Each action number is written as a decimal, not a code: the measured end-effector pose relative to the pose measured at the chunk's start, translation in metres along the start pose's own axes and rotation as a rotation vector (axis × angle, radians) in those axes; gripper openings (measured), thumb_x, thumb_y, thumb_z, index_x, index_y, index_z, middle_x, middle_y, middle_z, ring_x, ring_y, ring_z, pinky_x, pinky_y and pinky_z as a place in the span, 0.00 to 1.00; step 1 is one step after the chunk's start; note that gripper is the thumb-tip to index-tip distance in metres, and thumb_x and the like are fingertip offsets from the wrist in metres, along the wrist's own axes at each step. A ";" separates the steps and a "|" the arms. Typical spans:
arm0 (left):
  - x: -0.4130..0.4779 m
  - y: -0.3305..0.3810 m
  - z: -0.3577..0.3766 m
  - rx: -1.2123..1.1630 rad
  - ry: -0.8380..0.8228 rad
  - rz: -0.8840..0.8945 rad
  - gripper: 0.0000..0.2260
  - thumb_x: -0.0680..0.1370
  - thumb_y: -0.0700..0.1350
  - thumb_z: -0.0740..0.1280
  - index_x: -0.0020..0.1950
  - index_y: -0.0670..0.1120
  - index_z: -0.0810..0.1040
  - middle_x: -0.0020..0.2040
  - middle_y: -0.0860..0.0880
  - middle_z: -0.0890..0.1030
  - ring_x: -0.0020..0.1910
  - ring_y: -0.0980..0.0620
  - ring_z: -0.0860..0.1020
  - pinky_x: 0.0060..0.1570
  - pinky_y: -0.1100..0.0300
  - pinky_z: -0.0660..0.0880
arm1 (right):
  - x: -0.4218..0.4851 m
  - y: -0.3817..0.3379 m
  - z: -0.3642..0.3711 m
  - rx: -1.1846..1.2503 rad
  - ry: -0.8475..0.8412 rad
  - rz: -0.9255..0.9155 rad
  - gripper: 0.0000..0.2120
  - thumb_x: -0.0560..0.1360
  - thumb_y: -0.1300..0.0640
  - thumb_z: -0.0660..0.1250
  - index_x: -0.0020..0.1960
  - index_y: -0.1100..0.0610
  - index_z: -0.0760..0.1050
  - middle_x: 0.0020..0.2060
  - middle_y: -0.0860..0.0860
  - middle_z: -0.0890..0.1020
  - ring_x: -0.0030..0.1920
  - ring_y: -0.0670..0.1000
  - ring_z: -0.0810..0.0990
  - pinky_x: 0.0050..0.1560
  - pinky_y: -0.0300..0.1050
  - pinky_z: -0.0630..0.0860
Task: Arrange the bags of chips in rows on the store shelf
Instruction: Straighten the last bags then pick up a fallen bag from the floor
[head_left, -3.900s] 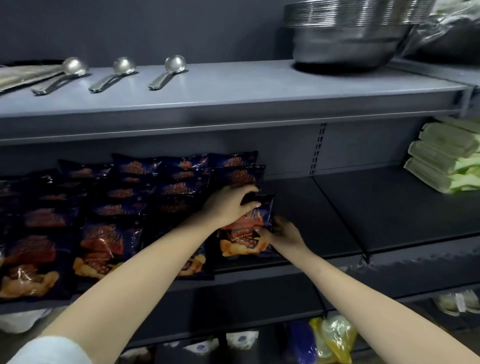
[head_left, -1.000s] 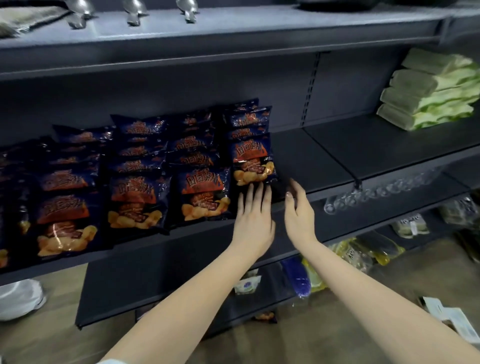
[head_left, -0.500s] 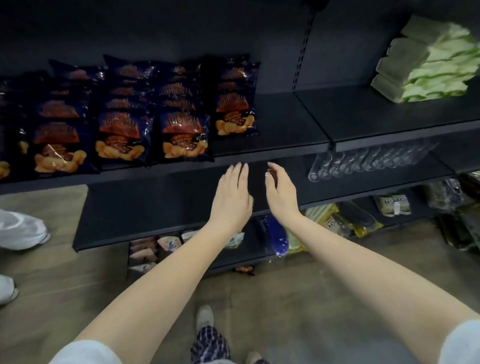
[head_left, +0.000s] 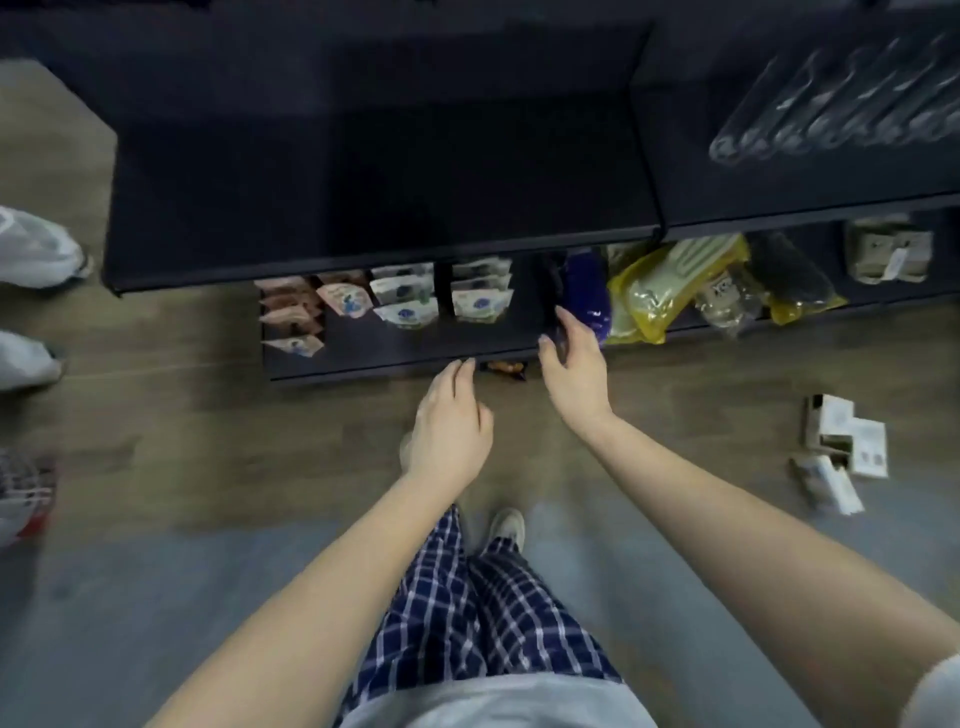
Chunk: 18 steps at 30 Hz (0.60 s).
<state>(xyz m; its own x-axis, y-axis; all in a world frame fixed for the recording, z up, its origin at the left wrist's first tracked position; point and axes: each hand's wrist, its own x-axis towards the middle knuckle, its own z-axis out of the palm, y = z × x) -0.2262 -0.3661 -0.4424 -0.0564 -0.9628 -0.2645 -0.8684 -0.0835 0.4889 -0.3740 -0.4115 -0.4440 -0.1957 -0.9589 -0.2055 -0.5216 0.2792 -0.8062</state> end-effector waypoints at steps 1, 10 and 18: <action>0.000 -0.015 0.016 0.004 -0.029 -0.036 0.24 0.79 0.44 0.56 0.75 0.43 0.57 0.74 0.44 0.61 0.73 0.47 0.59 0.71 0.52 0.59 | 0.002 0.017 0.013 -0.016 -0.008 0.027 0.22 0.79 0.57 0.60 0.72 0.57 0.63 0.68 0.57 0.69 0.66 0.54 0.69 0.64 0.39 0.62; 0.055 -0.112 0.137 0.068 -0.229 -0.107 0.23 0.78 0.43 0.57 0.74 0.43 0.59 0.73 0.42 0.64 0.71 0.44 0.63 0.68 0.46 0.62 | 0.038 0.164 0.120 -0.125 -0.132 0.263 0.25 0.77 0.60 0.62 0.72 0.52 0.63 0.66 0.56 0.71 0.58 0.53 0.75 0.58 0.37 0.67; 0.133 -0.183 0.252 0.045 -0.283 -0.061 0.23 0.79 0.42 0.57 0.74 0.45 0.59 0.74 0.44 0.63 0.71 0.45 0.63 0.70 0.49 0.61 | 0.104 0.296 0.212 -0.180 -0.140 0.230 0.20 0.76 0.59 0.64 0.68 0.53 0.69 0.66 0.51 0.72 0.61 0.52 0.73 0.56 0.37 0.67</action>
<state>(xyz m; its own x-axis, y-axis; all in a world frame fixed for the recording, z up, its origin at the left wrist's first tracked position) -0.1988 -0.4140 -0.7772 -0.1328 -0.8456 -0.5170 -0.8949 -0.1219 0.4294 -0.3724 -0.4391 -0.8220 -0.2158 -0.8638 -0.4553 -0.6179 0.4819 -0.6213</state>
